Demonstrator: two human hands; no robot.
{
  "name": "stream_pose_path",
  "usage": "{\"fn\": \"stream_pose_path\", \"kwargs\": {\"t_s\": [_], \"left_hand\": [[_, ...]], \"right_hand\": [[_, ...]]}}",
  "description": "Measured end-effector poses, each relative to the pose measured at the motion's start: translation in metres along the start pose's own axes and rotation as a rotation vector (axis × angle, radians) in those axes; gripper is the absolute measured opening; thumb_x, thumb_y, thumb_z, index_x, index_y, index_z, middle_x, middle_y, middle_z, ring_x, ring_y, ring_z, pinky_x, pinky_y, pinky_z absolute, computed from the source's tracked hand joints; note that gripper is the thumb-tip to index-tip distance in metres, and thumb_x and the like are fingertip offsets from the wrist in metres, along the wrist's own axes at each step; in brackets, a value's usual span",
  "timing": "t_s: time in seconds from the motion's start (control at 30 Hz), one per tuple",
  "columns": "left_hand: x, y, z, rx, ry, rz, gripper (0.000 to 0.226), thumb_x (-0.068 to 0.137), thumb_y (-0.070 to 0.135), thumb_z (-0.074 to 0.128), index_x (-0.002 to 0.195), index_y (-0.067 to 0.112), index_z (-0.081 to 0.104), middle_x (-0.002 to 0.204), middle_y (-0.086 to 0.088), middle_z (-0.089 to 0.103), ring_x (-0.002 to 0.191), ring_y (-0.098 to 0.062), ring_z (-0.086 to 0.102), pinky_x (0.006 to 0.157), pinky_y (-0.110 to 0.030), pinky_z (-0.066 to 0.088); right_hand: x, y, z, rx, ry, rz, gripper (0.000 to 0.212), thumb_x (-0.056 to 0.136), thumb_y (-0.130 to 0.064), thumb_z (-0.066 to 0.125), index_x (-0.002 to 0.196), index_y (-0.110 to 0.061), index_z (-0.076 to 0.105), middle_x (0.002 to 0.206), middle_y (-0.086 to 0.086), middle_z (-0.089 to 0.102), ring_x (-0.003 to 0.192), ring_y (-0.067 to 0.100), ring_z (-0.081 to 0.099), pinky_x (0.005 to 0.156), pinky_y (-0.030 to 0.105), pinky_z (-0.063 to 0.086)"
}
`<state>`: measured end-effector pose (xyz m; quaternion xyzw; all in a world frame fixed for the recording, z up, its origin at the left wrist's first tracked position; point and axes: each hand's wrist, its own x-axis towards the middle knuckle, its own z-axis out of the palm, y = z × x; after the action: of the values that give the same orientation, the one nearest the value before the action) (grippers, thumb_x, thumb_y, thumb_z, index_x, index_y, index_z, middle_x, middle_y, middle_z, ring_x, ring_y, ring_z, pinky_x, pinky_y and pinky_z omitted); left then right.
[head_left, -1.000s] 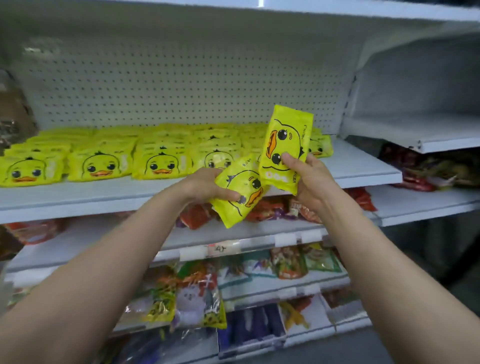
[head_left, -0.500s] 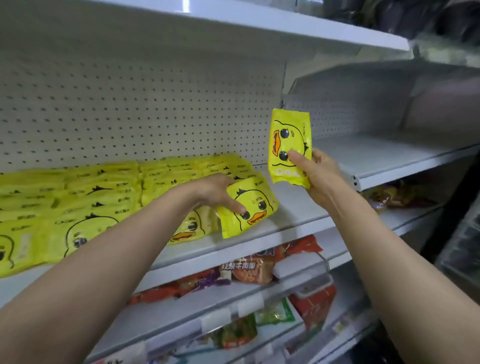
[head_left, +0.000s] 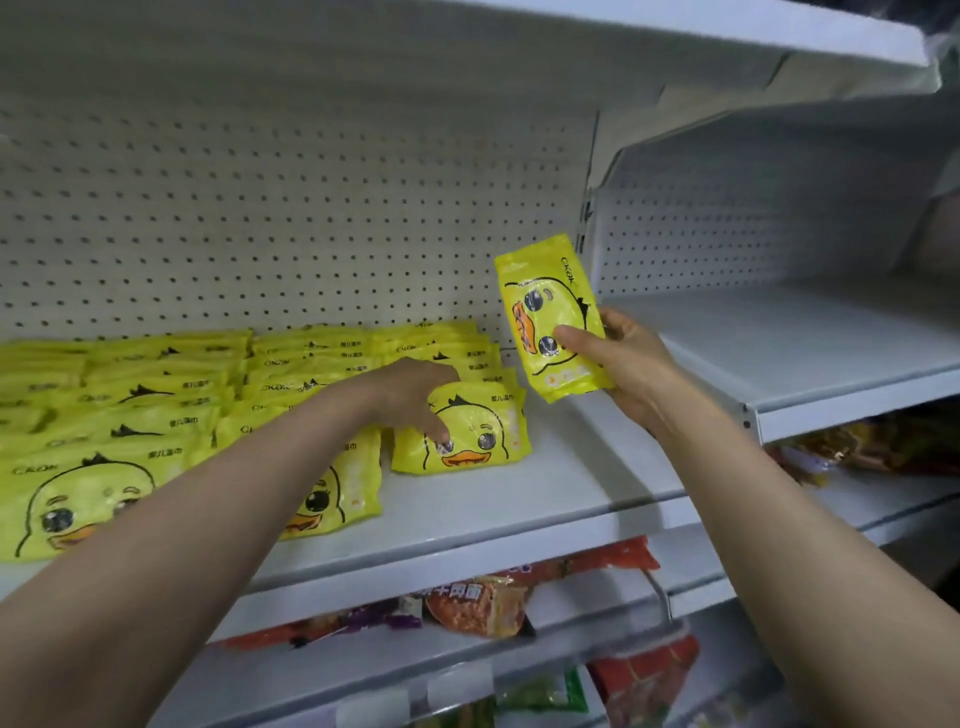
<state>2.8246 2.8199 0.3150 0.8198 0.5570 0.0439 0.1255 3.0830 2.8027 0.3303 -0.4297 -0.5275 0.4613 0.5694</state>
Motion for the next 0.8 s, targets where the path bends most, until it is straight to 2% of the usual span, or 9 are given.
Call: {"fn": "stream_pose_path", "kwargs": {"t_s": [0.1,0.2,0.33,0.4,0.47,0.57,0.67,0.77,0.8], "left_hand": [[0.001,-0.001,0.005,-0.023,0.098,-0.021,0.083,0.069,0.036,0.083,0.139,0.024,0.041,0.137,-0.002,0.047,0.123,-0.022,0.046,0.096,-0.032,0.043],[-0.002,-0.004,0.014,-0.025,0.193,-0.052,0.081,0.064,0.038,0.085,0.133,0.023,0.046,0.127,-0.003,0.049,0.115,-0.022,0.049,0.092,-0.035,0.045],[-0.012,-0.007,0.024,-0.026,0.324,-0.075,0.073,0.07,0.036,0.082,0.132,0.021,0.046,0.126,-0.003,0.049,0.119,-0.024,0.046,0.097,-0.037,0.042],[-0.02,-0.007,0.021,-0.087,0.463,-0.065,0.061,0.08,0.032,0.075,0.132,0.018,0.048,0.129,-0.005,0.052,0.122,-0.024,0.047,0.098,-0.035,0.041],[-0.031,-0.005,0.016,-0.163,0.649,-0.057,0.049,0.086,0.03,0.069,0.129,0.015,0.051,0.125,-0.007,0.057,0.116,-0.022,0.053,0.092,-0.031,0.041],[-0.049,0.003,0.01,-0.168,0.81,-0.029,0.047,0.088,0.035,0.066,0.127,0.014,0.052,0.121,-0.006,0.06,0.112,-0.02,0.055,0.089,-0.029,0.041],[-0.062,0.015,0.015,-0.1,0.736,0.006,0.055,0.083,0.046,0.068,0.129,0.021,0.052,0.126,-0.002,0.057,0.118,-0.019,0.051,0.096,-0.032,0.041],[-0.069,0.026,0.03,-0.029,0.558,-0.003,0.071,0.073,0.054,0.073,0.133,0.027,0.048,0.134,0.0,0.052,0.127,-0.021,0.043,0.104,-0.036,0.037],[-0.071,0.029,0.037,-0.011,0.506,-0.012,0.076,0.071,0.052,0.076,0.136,0.027,0.046,0.137,-0.001,0.05,0.129,-0.021,0.041,0.105,-0.037,0.036]], "right_hand": [[0.009,0.007,-0.001,-0.058,-0.05,-0.002,0.042,0.076,-0.01,0.081,0.114,-0.011,0.066,0.103,0.009,0.075,0.089,0.029,0.072,0.08,0.044,0.059],[0.012,0.013,-0.005,-0.137,-0.114,-0.002,0.041,0.074,-0.01,0.083,0.112,-0.01,0.067,0.102,0.008,0.075,0.089,0.029,0.073,0.079,0.042,0.059],[0.009,0.015,-0.008,-0.295,-0.247,-0.022,0.034,0.074,-0.004,0.082,0.103,-0.014,0.068,0.091,0.001,0.073,0.072,0.01,0.07,0.062,0.024,0.055],[0.008,0.015,-0.007,-0.369,-0.332,-0.02,0.034,0.074,-0.001,0.082,0.103,-0.012,0.067,0.088,-0.002,0.072,0.07,0.006,0.069,0.059,0.02,0.053],[0.008,0.015,-0.003,-0.425,-0.418,-0.015,0.034,0.072,-0.001,0.083,0.1,-0.013,0.066,0.087,-0.004,0.073,0.072,0.006,0.069,0.062,0.021,0.054],[0.01,0.022,0.01,-0.508,-0.529,-0.006,0.042,0.067,-0.008,0.089,0.102,-0.015,0.066,0.107,0.001,0.073,0.097,0.014,0.069,0.085,0.031,0.056],[0.009,0.031,0.027,-0.603,-0.625,-0.046,0.046,0.064,-0.016,0.091,0.103,-0.023,0.066,0.118,-0.001,0.069,0.113,0.011,0.063,0.097,0.028,0.05],[0.006,0.04,0.039,-0.617,-0.663,-0.075,0.045,0.067,-0.014,0.09,0.104,-0.021,0.065,0.112,-0.007,0.066,0.109,0.003,0.059,0.093,0.015,0.047],[0.005,0.043,0.041,-0.617,-0.671,-0.084,0.044,0.067,-0.015,0.09,0.103,-0.023,0.065,0.11,-0.009,0.065,0.11,0.002,0.059,0.094,0.015,0.046]]}}
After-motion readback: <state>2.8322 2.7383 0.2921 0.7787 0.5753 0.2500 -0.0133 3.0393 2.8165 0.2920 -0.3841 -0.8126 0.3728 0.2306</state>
